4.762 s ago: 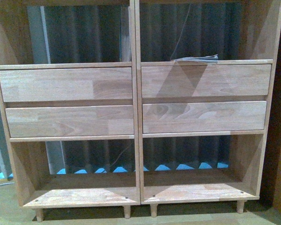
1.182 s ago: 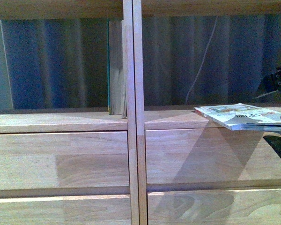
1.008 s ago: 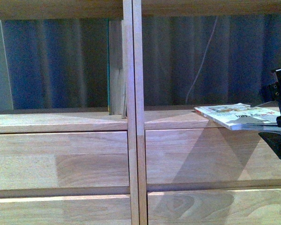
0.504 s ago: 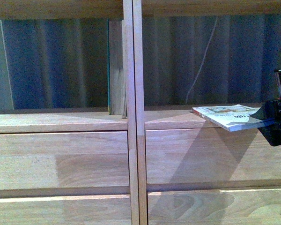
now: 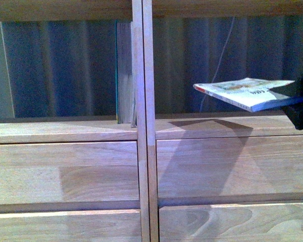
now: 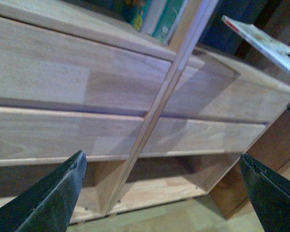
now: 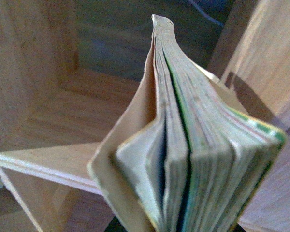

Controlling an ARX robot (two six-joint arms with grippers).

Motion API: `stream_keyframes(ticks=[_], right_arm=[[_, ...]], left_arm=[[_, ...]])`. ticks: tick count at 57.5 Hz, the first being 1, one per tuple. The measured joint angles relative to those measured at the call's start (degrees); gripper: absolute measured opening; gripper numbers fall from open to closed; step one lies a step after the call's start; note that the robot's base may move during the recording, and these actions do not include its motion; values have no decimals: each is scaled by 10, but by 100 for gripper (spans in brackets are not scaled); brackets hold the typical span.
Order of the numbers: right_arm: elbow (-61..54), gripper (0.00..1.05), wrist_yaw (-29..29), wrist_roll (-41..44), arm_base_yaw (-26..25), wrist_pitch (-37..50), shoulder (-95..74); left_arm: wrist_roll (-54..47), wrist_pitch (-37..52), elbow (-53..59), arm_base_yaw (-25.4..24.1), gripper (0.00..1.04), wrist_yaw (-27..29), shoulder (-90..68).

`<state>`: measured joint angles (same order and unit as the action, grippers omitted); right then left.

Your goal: Organize books on shelf

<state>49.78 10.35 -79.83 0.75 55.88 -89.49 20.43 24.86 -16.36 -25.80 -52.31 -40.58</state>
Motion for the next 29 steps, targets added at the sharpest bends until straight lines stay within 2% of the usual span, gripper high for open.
stream_keyframes(ticks=[9,20,29], right_arm=[[-5,7,14,26,18,19,12],[-10,7,29,60,38,45,21],[-38,7,46,62,55,80,34]], left_arm=[[99,117,-72,-16,97,5,-157],[202,231,-174,11,97,40,-320],[241,227,-236,66,97,82,-380]])
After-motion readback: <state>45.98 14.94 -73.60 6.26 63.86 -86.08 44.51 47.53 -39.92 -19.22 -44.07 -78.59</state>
